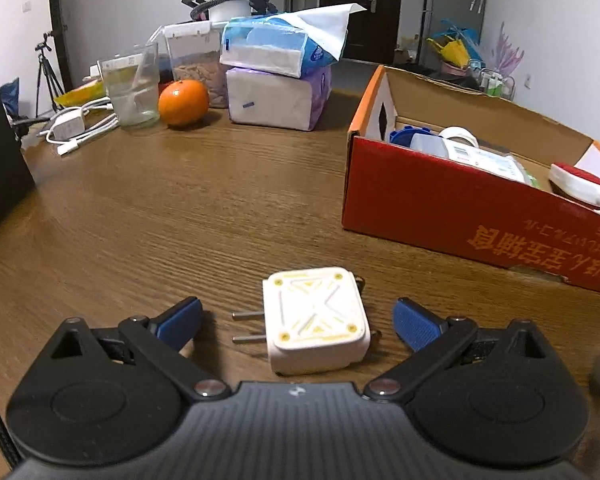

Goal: Organize rigid objects
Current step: 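Grasp the white plug adapter with the left tool while the right tool grasps the white disc, then carry the plug adapter in the left tool and white disc in the right tool over the box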

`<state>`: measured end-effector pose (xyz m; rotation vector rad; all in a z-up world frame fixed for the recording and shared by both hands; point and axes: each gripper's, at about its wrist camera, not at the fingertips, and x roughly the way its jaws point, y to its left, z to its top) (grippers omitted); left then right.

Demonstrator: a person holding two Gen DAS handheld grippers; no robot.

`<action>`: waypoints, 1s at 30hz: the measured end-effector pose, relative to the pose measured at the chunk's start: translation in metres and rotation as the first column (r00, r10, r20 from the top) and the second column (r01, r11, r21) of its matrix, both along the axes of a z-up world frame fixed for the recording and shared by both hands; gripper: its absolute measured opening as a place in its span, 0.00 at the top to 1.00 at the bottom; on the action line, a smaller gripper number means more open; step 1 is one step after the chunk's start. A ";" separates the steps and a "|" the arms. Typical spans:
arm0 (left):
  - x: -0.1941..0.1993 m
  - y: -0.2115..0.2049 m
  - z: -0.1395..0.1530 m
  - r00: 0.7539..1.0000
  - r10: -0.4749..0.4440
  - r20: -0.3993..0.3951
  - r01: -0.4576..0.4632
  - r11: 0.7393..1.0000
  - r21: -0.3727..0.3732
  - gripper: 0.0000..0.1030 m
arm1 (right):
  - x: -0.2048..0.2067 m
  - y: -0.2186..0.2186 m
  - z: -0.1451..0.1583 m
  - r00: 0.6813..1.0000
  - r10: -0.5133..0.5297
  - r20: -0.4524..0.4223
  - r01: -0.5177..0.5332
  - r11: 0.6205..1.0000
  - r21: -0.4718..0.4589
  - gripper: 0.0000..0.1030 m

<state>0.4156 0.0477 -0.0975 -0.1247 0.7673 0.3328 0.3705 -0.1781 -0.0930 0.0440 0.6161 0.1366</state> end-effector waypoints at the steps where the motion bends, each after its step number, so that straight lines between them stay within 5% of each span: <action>1: 0.001 0.000 0.000 1.000 0.000 -0.001 0.000 1.000 0.004 0.00 | 0.000 0.000 0.000 1.000 0.000 0.000 0.000 1.000 0.000 0.63; 4: 0.000 -0.001 -0.001 1.000 -0.005 0.003 0.005 1.000 0.012 0.02 | 0.000 0.000 0.000 1.000 -0.001 0.001 0.001 1.000 -0.001 0.63; 10: -0.005 -0.004 0.004 0.999 -0.039 0.030 0.038 0.999 0.017 0.33 | 0.000 0.000 0.000 1.000 0.000 0.001 0.000 1.000 -0.001 0.63; 19: -0.019 -0.012 0.014 0.993 -0.113 0.021 0.113 0.994 0.014 0.33 | -0.008 -0.001 0.007 0.999 0.031 0.023 -0.031 0.999 0.021 0.63; 30: -0.052 -0.026 0.044 0.971 -0.193 0.143 0.190 0.981 0.041 0.33 | -0.019 -0.006 0.023 0.996 0.046 0.078 -0.050 0.997 0.052 0.63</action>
